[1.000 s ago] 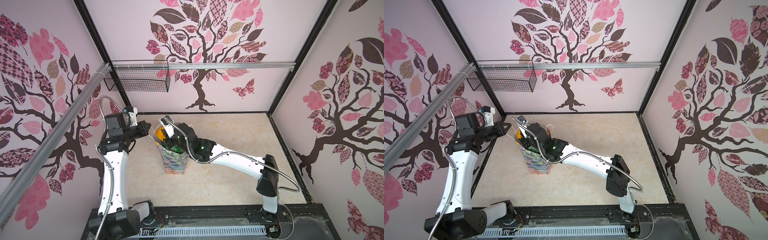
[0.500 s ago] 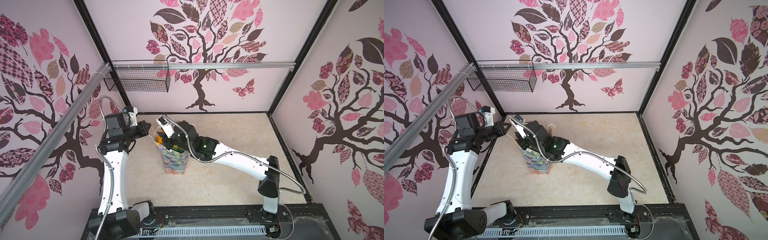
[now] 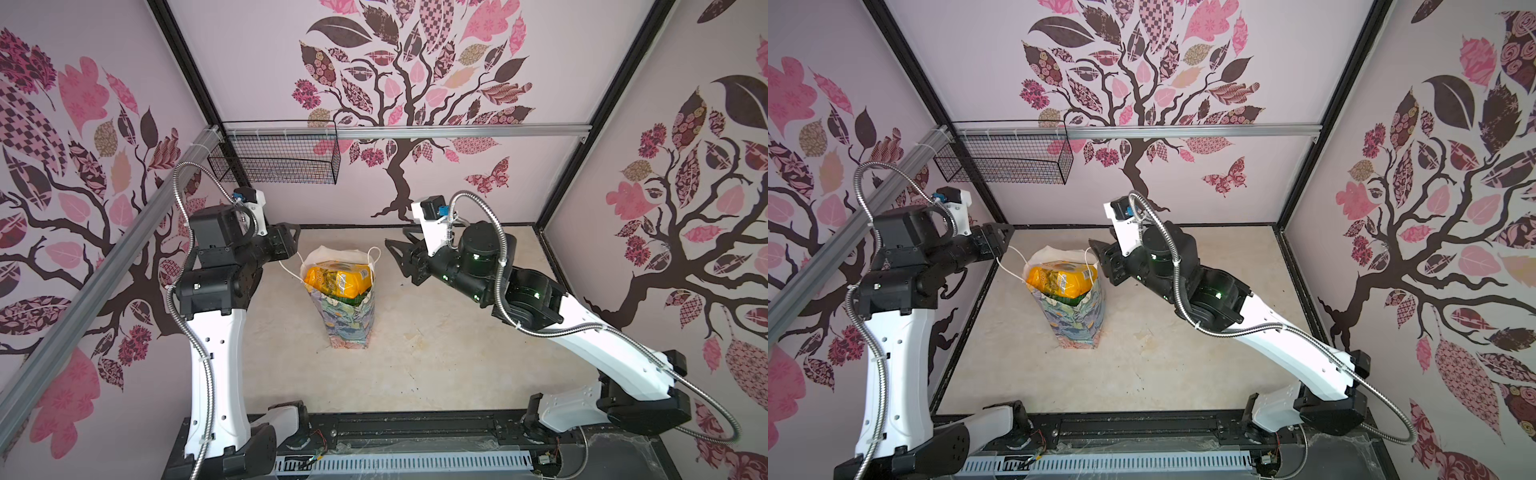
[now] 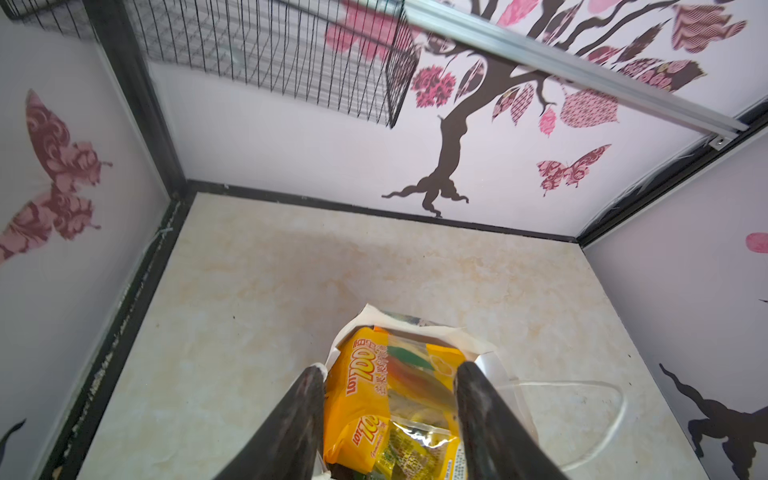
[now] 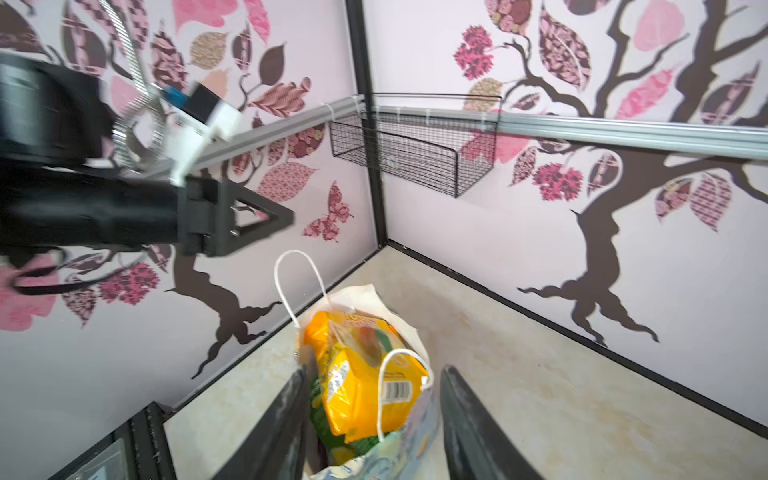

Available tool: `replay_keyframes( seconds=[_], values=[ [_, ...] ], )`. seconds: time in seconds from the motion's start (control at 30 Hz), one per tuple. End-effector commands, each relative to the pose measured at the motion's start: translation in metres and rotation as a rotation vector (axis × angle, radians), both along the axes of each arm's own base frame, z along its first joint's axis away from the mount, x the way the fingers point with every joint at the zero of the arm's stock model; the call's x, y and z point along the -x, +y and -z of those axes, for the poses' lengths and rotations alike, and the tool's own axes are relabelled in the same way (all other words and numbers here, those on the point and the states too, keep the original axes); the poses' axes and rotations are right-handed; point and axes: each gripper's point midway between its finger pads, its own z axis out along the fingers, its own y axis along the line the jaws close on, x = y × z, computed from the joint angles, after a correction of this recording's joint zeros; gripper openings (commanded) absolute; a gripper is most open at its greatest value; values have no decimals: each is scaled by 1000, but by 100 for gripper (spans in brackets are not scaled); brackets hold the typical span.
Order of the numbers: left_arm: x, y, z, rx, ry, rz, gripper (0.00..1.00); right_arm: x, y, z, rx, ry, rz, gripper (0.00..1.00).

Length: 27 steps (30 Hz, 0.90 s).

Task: Place the snacks into the paper bag

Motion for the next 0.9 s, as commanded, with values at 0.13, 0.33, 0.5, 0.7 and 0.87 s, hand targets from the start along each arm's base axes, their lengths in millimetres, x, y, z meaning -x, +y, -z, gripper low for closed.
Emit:
replay_keyframes(
  seconds=[0.13, 0.33, 0.5, 0.7, 0.87],
  values=[
    [25, -36, 5, -35, 62, 109, 60, 2, 31, 81, 114, 152, -111, 61],
    [15, -69, 39, -56, 195, 226, 51, -15, 41, 103, 129, 183, -111, 62],
    [6, -79, 60, -52, 255, 266, 53, -27, 57, 118, 147, 193, -125, 63],
    [-7, -83, 97, -81, 376, 297, 50, -47, 67, 127, 151, 208, -111, 58],
    [-16, -89, 115, -80, 437, 328, 47, -55, 71, 128, 156, 204, -112, 35]
  ],
)
